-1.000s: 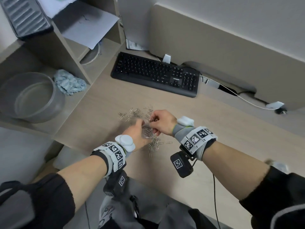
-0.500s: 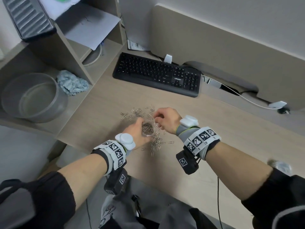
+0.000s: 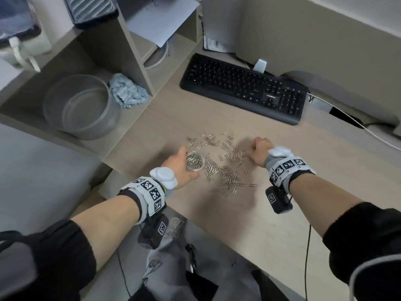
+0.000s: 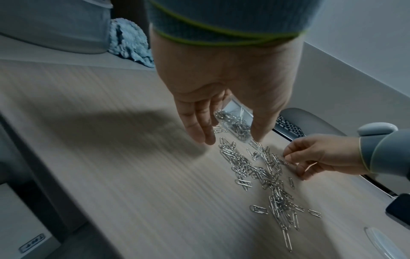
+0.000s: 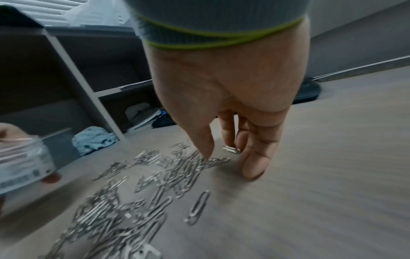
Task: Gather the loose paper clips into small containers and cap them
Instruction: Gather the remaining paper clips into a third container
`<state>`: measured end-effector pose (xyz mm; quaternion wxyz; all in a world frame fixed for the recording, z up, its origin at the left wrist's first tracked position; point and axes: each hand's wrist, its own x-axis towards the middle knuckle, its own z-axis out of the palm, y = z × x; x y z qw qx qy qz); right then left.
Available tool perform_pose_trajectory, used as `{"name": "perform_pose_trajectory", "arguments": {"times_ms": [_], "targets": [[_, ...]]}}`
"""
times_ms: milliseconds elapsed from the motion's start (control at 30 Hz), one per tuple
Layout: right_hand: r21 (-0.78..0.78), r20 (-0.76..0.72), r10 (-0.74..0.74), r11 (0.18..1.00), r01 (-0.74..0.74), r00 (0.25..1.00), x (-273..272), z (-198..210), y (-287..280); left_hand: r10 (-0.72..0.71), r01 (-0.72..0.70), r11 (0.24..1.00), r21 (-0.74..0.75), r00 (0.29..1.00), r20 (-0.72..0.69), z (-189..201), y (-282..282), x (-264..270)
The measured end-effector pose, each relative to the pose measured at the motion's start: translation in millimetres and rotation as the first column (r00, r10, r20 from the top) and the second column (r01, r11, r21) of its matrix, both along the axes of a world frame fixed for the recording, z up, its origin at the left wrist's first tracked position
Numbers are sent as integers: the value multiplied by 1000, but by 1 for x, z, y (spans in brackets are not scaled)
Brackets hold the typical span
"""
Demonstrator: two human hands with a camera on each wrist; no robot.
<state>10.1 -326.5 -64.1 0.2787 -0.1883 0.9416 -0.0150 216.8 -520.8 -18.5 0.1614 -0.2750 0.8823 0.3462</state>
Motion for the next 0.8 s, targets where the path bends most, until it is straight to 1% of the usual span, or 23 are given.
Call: {"name": "perform_pose_trajectory", "arguments": {"times_ms": [67, 167, 233, 300, 333, 400, 467, 500, 567, 667, 800], "targets": [[-13, 28, 84, 996, -84, 996, 12, -4, -13, 5, -5, 1000, 4, 1000, 11, -3, -3, 3], [36, 107, 238, 969, -243, 965, 26, -5, -28, 5, -5, 1000, 6, 1000, 19, -6, -6, 5], [-24, 108, 217, 976, -216, 970, 19, -1, -36, 16, -16, 1000, 2, 999, 31, -7, -11, 5], [-83, 38, 142, 987, -138, 989, 0, 5, -45, 29, -29, 1000, 4, 999, 38, -8, -16, 7], [-87, 0, 119, 989, -118, 993, -9, 6, -49, 33, -33, 999, 10, 999, 40, -9, -18, 7], [-52, -49, 123, 991, -126, 991, -25, 8, -64, 56, -56, 998, 14, 998, 32, -10, -24, 10], [-6, -47, 140, 990, -140, 989, -33, 8, -76, 71, -72, 997, 16, 997, 29, -10, -29, 12], [-1, -23, 155, 988, -155, 988, -35, 7, -81, 77, -77, 997, 18, 997, 29, -11, -31, 12], [-46, 17, 175, 984, -174, 984, -31, 5, -90, 87, -88, 996, 24, 996, 25, -13, -33, 15], [-57, 46, 294, 955, -292, 955, -8, 2, -98, 102, -103, 994, 26, 994, 23, -16, -33, 18], [-15, 126, 467, 883, -469, 875, 34, 0, -88, 111, -113, 993, 44, 993, 32, -14, -34, 18]]}}
